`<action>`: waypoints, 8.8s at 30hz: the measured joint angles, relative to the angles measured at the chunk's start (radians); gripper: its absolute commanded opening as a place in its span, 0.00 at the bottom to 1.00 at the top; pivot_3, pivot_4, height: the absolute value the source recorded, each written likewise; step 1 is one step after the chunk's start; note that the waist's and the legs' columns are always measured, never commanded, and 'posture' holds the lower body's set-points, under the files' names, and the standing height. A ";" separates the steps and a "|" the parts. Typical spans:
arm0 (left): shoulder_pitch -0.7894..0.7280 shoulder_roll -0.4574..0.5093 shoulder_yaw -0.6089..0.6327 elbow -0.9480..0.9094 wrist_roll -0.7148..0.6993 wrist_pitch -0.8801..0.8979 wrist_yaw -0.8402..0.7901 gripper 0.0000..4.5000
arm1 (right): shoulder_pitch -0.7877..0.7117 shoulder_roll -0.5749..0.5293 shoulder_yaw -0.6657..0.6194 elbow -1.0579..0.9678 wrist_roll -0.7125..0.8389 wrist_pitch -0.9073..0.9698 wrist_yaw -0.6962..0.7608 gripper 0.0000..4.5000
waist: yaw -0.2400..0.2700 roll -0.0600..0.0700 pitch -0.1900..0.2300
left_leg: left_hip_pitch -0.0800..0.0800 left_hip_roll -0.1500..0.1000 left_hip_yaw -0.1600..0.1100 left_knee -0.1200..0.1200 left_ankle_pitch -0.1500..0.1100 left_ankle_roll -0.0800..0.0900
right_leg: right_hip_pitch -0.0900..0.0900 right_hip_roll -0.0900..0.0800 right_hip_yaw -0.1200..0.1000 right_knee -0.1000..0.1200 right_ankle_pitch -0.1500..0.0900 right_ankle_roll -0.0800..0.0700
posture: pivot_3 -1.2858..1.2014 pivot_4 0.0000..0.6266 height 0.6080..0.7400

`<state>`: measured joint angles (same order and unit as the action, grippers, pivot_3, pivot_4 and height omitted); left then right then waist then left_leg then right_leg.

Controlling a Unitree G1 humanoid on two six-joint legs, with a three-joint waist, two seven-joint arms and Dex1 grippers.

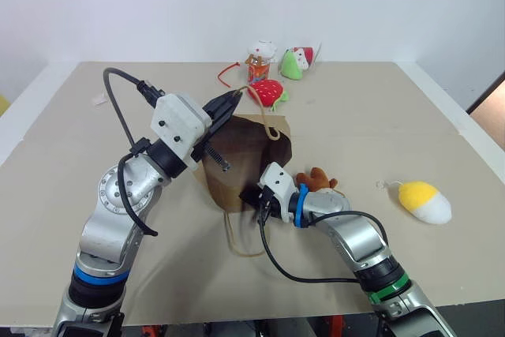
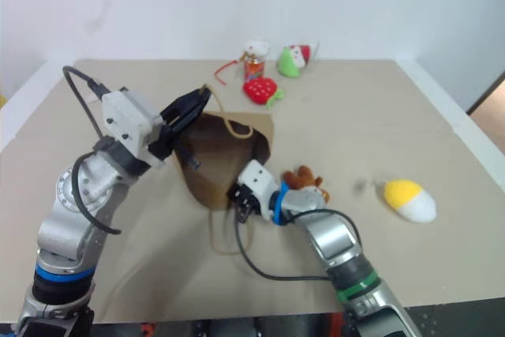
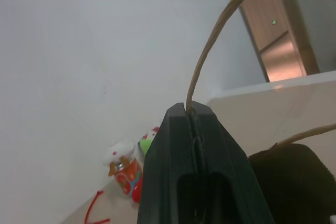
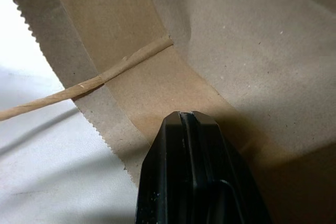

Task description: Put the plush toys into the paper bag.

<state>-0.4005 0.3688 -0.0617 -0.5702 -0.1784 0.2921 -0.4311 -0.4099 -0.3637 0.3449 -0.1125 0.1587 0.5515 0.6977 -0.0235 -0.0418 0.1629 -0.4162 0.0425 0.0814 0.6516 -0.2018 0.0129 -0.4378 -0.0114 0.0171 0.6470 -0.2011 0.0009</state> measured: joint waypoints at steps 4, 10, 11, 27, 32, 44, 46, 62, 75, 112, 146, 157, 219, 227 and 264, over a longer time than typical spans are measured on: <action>0.030 0.013 0.004 0.051 0.042 -0.025 0.010 0.00 | -0.002 -0.070 -0.095 -0.096 0.086 0.068 0.060 0.59 | 0.002 0.000 0.001 | -0.007 0.000 0.000 0.000 0.000 -0.001 | -0.004 0.002 0.001 -0.001 0.000 0.000 | 0.52 0.24 1.00; 0.039 0.017 -0.004 0.074 0.063 -0.055 0.007 0.00 | 0.001 -0.146 -0.206 -0.251 0.217 0.155 0.121 0.97 | 0.003 0.000 0.001 | -0.008 -0.001 -0.002 -0.001 -0.007 -0.005 | -0.004 0.002 0.000 -0.001 0.001 0.003 | 0.52 0.24 1.00; 0.040 0.019 -0.009 0.083 0.067 -0.062 0.003 0.00 | 0.007 -0.176 -0.254 -0.294 0.273 0.196 0.141 0.99 | 0.004 0.000 0.001 | -0.008 -0.001 -0.003 -0.001 -0.008 -0.005 | -0.004 0.003 0.000 -0.001 0.000 0.004 | 0.52 0.24 1.00; 0.063 0.029 -0.060 0.124 0.133 -0.166 -0.031 0.00 | 0.208 -0.548 -0.556 -0.254 0.432 0.349 0.254 0.99 | 0.003 -0.001 0.002 | -0.007 0.001 -0.004 -0.001 -0.011 -0.006 | -0.003 0.005 0.001 -0.001 -0.002 0.004 | 0.52 0.24 1.00; 0.062 0.012 -0.056 0.124 0.140 -0.170 -0.012 0.00 | 0.249 -0.535 -0.468 -0.211 0.361 0.298 0.232 0.88 | 0.002 0.000 0.003 | -0.006 0.001 -0.003 0.000 -0.011 -0.006 | -0.003 0.006 0.001 -0.001 -0.001 0.005 | 0.52 0.24 1.00; 0.064 -0.035 -0.008 0.120 -0.002 -0.056 -0.019 0.00 | 0.185 -0.493 -0.399 -0.142 0.282 0.178 0.201 0.30 | 0.003 0.000 0.003 | -0.007 0.000 -0.002 0.001 -0.010 -0.006 | -0.003 0.006 0.002 -0.001 -0.001 0.007 | 0.52 0.24 1.00; 0.064 -0.035 -0.003 0.118 -0.030 -0.029 -0.025 0.00 | 0.147 -0.496 -0.431 -0.144 0.312 0.175 0.218 0.30 | 0.003 0.000 0.003 | -0.007 0.000 -0.003 0.001 -0.010 -0.006 | -0.002 0.006 0.001 -0.001 -0.001 0.007 | 0.52 0.24 1.00; 0.051 -0.040 0.028 0.109 -0.085 0.054 -0.009 0.00 | -0.127 -0.604 -0.544 -0.286 0.755 0.525 0.345 0.30 | 0.005 0.000 0.003 | -0.007 0.000 -0.003 0.002 -0.011 -0.006 | -0.002 0.006 0.002 -0.001 -0.001 0.006 | 0.52 0.24 1.00; 0.009 -0.084 0.019 0.109 -0.027 0.023 0.064 0.00 | -0.224 -0.461 -0.319 -0.253 0.703 0.472 0.303 0.30 | 0.003 0.000 0.003 | -0.007 0.001 -0.003 0.002 -0.010 -0.006 | -0.002 0.007 0.002 0.000 0.000 0.006 | 0.52 0.24 1.00; 0.011 -0.124 -0.034 0.059 -0.073 0.137 0.089 0.00 | -0.453 -0.133 -0.130 0.055 0.411 0.555 0.044 0.30 | 0.002 0.000 0.003 | -0.008 0.002 -0.002 0.003 -0.010 -0.006 | -0.003 0.008 0.002 0.001 0.002 0.003 | 0.52 0.24 1.00; -0.060 -0.151 0.000 0.157 -0.069 0.119 0.098 0.00 | -0.328 -0.328 -0.286 -0.103 0.376 0.407 0.184 0.99 | 0.009 0.000 0.003 | -0.009 0.000 -0.004 0.003 -0.010 -0.006 | -0.003 0.006 0.001 0.000 0.001 0.005 | 0.52 0.24 1.00; -0.032 -0.153 -0.007 0.137 -0.077 0.130 0.095 0.00 | 0.034 -0.644 -0.697 -0.064 0.370 0.423 0.254 0.99 | 0.006 0.000 0.003 | -0.006 0.001 -0.004 0.003 -0.010 -0.005 | -0.001 0.008 0.002 0.000 0.001 0.003 | 0.52 0.24 1.00; -0.078 -0.199 -0.023 0.167 -0.059 0.107 0.121 0.00 | -0.379 0.010 -0.164 0.265 0.142 0.079 -0.027 0.84 | 0.000 0.000 0.004 | -0.008 -0.012 -0.016 0.003 -0.006 -0.002 | -0.003 0.021 0.032 0.000 0.008 0.010 | 0.52 0.24 1.00; -0.078 -0.200 -0.022 0.167 -0.058 0.107 0.120 0.00 | -0.369 -0.042 -0.164 0.165 0.153 0.116 0.028 0.98 | 0.000 0.000 0.004 | -0.008 -0.012 -0.016 0.002 -0.006 -0.002 | -0.003 0.021 0.032 0.000 0.008 0.010 | 0.52 0.24 1.00; -0.081 -0.197 -0.019 0.168 -0.059 0.109 0.119 0.00 | 0.013 -0.181 -0.227 -0.109 0.286 0.396 0.024 0.02 | -0.002 0.000 0.004 | -0.007 -0.013 -0.016 0.003 -0.005 -0.001 | -0.003 0.021 0.033 0.000 0.008 0.011 | 0.52 0.24 1.00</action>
<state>-0.4819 0.1717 -0.0806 -0.4026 -0.2369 0.4008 -0.3125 -0.3973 -0.5443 0.1181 -0.2215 0.4445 0.9471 0.7213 -0.0258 -0.0419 0.1668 -0.4236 0.0292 0.0657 0.6544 -0.2072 0.0119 -0.4407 0.0101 0.0504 0.6471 -0.1929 0.0116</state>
